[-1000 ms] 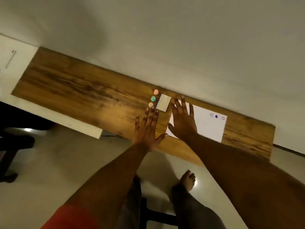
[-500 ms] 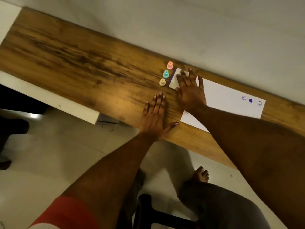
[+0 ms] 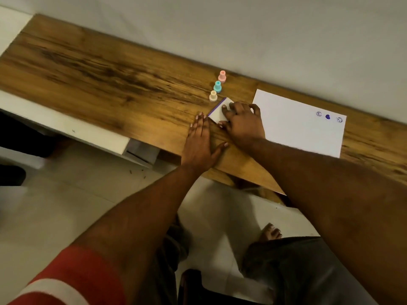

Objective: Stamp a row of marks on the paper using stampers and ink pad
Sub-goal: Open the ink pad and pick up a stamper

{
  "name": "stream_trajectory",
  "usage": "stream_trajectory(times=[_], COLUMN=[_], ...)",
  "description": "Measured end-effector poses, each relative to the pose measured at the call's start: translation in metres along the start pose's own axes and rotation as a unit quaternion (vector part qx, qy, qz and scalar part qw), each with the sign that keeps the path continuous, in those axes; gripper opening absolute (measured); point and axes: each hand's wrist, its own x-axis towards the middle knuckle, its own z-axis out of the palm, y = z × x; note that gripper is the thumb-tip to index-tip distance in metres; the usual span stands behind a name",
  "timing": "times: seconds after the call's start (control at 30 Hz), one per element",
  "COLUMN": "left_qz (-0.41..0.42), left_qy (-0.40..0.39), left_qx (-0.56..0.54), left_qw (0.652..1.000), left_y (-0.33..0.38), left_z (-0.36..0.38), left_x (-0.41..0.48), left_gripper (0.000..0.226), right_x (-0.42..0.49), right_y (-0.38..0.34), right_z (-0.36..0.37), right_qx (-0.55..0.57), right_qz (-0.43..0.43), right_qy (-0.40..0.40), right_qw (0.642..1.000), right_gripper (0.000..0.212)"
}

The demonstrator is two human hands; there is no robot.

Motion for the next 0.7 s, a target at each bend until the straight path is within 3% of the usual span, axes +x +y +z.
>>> stream_trajectory(times=[0.43,0.7], left_qz=[-0.017,-0.004], left_qy=[0.039,-0.011], left_qx=[-0.056,-0.061], left_qw=[0.998,0.998], left_y=[-0.021,-0.031], left_z=[-0.012,-0.016], left_x=[-0.022,-0.023], left_gripper=[0.078,0.078], right_x=[-0.052,-0.043], right_y=[-0.035,-0.004], right_z=[0.004,-0.006], right_qx=[0.001,0.039], right_qz=[0.025,-0.119], right_qy=[-0.024,-0.053], right_qw=[0.999,0.991], right_gripper=[0.052,0.054])
